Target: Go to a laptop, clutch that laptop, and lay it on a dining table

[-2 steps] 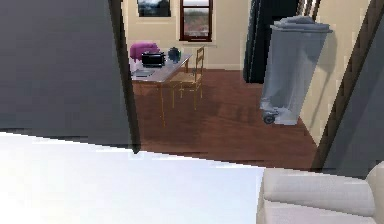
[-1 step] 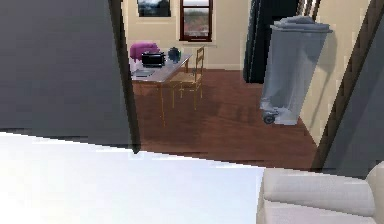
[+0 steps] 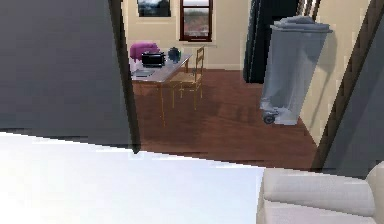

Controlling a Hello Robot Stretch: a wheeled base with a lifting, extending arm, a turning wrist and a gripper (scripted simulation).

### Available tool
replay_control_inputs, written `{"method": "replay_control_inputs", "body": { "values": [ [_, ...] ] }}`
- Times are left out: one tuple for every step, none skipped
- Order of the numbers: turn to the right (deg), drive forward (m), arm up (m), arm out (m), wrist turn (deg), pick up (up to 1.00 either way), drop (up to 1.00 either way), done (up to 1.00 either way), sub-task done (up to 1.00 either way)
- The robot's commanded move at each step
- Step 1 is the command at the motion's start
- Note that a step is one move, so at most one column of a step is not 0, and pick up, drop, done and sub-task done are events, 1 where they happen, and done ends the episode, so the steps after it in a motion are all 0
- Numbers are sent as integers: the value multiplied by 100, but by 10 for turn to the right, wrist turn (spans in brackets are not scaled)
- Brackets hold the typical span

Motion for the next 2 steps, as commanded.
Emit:
{"method": "replay_control_inputs", "body": {
  "values": [
    [0,0,-30,0,0,0,0,0,0],
    [0,0,0,0,0,100,0,0,0]
  ]
}}
